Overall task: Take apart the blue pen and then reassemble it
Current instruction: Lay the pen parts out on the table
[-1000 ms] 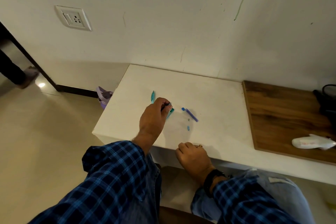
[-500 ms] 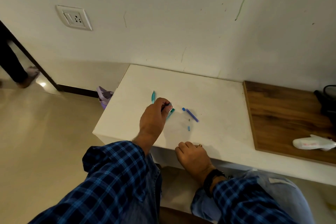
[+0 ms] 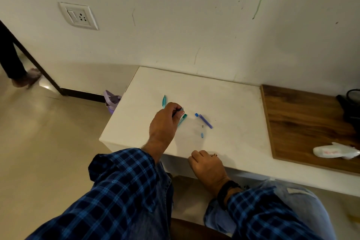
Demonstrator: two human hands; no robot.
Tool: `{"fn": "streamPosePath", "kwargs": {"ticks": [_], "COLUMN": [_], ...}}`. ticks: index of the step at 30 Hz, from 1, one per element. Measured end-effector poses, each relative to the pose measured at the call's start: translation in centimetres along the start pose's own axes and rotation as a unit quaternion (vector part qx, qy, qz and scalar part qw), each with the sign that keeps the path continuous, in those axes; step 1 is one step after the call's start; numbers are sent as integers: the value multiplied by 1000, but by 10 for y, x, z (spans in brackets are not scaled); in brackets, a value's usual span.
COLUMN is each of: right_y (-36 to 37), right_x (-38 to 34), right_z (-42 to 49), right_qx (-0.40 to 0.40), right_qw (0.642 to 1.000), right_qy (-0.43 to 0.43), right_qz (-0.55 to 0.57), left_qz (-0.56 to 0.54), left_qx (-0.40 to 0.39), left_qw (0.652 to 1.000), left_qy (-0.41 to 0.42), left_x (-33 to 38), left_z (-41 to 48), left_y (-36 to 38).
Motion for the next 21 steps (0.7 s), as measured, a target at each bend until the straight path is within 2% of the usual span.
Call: {"fn": "streamPosePath", "kwargs": {"ticks": [9,21], "right_y": [-1,4], "right_x": [1,1], "right_z": [2,2], "right_qx": [1,20], "right_qw": [998,998], "right_qy": [55,57], "right_qz": [15,35], "left_qz": [-2,-9], "left_qx": [-2,-4], "left_qw": [1000,1000], "left_qy": [-13,-11], "left_x": [0,1], "left_z": [0,0], "left_y": [0,-1]}}
Point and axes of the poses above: each hand's wrist, its own z-axis towards the middle knuckle, its own y-axis out of the palm, x = y × z, the point moved 7 cm from there along z, towards the middle knuckle, and after that the axes turned 6 degrees about z, right-handed, at the moved point
